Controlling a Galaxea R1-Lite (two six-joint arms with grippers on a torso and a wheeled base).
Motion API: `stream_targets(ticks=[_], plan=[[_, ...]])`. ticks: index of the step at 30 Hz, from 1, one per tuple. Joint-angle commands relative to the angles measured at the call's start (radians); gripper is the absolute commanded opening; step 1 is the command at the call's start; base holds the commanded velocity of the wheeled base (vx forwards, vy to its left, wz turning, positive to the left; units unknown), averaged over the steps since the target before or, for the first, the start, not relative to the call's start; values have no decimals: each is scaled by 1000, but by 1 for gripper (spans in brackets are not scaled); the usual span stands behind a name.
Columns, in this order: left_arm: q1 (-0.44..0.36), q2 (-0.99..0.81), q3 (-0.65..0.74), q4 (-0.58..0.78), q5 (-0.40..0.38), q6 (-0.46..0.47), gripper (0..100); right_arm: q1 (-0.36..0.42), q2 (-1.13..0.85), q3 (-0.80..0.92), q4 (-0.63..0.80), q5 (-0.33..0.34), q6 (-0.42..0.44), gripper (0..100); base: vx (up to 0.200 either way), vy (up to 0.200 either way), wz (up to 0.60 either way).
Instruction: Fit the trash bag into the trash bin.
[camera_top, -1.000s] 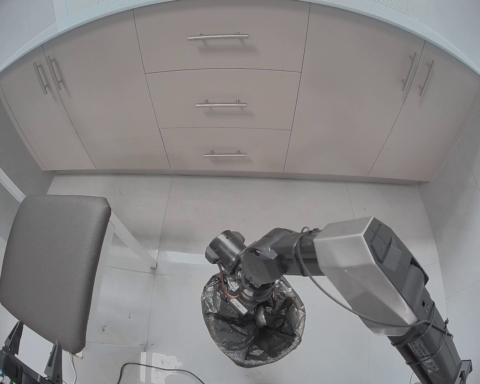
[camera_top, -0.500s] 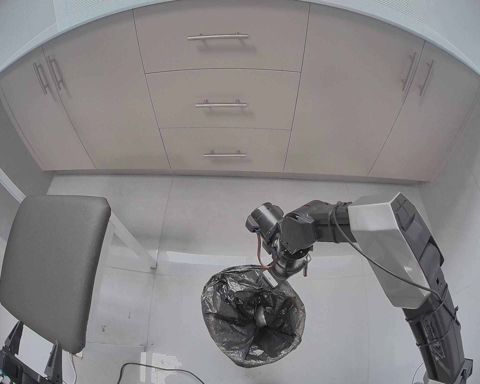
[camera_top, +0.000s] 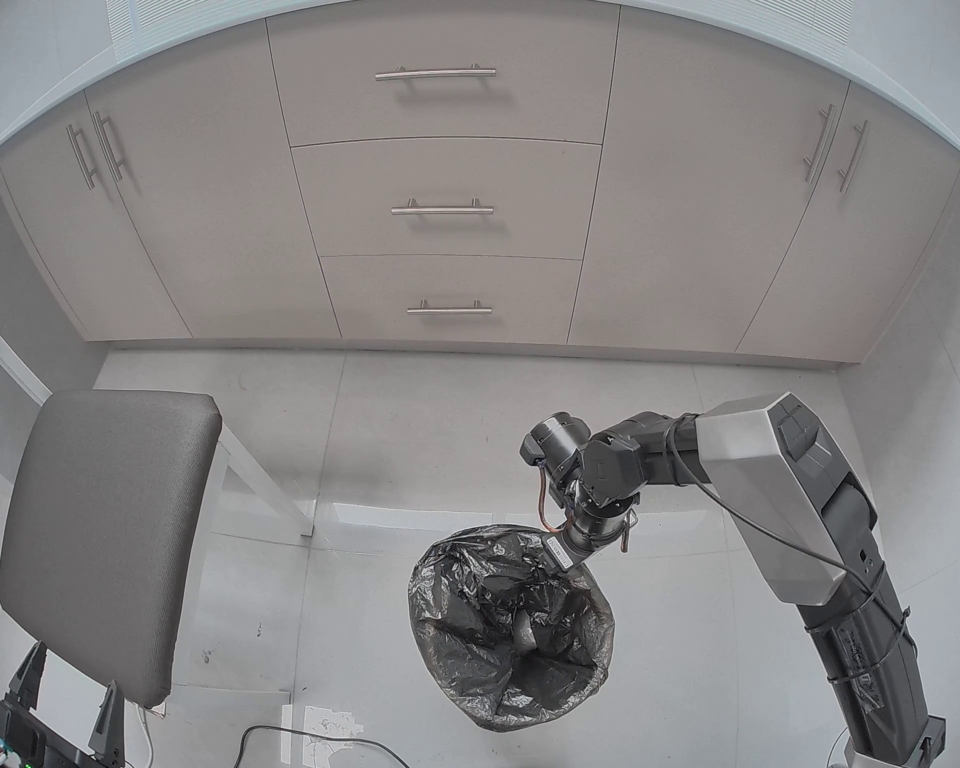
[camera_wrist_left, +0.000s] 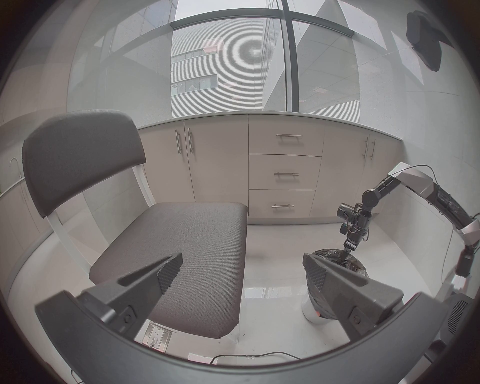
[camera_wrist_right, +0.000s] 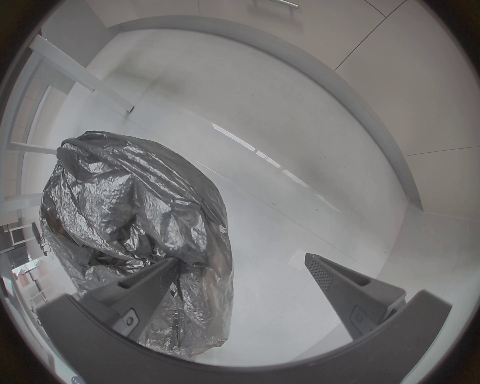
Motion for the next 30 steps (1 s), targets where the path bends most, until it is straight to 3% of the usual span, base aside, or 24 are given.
stream_targets(ticks=[1,21,30], plan=[[0,-16,12,0,0,0,100,-10,-1,0,2,0,0,100,0,0,0],[0,-16,12,0,0,0,100,-10,-55,0,11,0,14,100,0,0,0],[0,-16,12,0,0,0,100,-47,-47,0,9,-2,15,100,0,0,0]])
